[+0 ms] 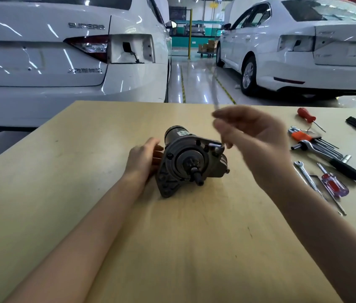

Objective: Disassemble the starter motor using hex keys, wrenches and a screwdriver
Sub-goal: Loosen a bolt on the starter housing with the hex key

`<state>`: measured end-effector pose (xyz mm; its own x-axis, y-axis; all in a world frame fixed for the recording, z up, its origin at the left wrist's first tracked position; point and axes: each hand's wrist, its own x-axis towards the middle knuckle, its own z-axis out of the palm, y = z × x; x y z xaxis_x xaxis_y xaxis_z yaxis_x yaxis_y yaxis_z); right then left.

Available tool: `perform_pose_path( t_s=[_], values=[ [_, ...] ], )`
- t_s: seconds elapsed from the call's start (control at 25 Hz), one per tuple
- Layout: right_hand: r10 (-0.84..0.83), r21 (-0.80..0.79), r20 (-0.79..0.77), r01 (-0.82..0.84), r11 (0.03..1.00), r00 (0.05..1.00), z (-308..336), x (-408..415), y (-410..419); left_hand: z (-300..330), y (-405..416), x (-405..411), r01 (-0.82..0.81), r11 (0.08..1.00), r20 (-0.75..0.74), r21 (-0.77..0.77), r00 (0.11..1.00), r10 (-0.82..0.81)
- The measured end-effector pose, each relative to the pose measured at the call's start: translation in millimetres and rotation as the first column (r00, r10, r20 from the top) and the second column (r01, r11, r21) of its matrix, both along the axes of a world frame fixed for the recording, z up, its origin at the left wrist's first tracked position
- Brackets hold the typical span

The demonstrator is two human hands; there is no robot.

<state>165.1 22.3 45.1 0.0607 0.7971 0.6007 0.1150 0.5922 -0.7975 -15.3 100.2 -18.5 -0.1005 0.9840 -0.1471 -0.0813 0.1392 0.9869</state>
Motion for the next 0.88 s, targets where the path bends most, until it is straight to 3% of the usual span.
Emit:
perform_pose_path(
  t_s=[0.08, 0.2, 0.28, 0.44, 0.88],
  values=[
    [0.004, -0.199, -0.423, -0.097, 0.975, 0.906, -5.8, 8.9, -5.8, -2.0, -3.2, 2.1, 0.106, 0.994, -0.106, 0.017, 0.989, -0.103],
    [-0.119, -0.404, -0.703, -0.256, 0.878, 0.702, -16.4, 16.3, -8.0, 4.8, -12.0, 6.0, 0.373, 0.927, 0.086, -0.043, 0.926, -0.368],
    [-0.132, -0.432, -0.744, -0.319, 0.844, 0.655, -18.3, 15.3, -7.8, 6.3, -13.0, 5.1, 0.47, 0.881, 0.154, -0.049, 0.875, -0.458],
    [-0.098, -0.425, -0.713, -0.317, 0.848, 0.694, -24.6, 9.7, -7.5, 3.8, -14.5, 7.7, 0.51, 0.86, 0.251, 0.001, 0.833, -0.494],
    [-0.132, -0.425, -0.751, -0.319, 0.847, 0.647, -29.2, 5.8, -9.1, -3.0, -9.3, 1.3, 0.564, 0.825, 0.303, 0.045, 0.779, -0.549]
  ],
)
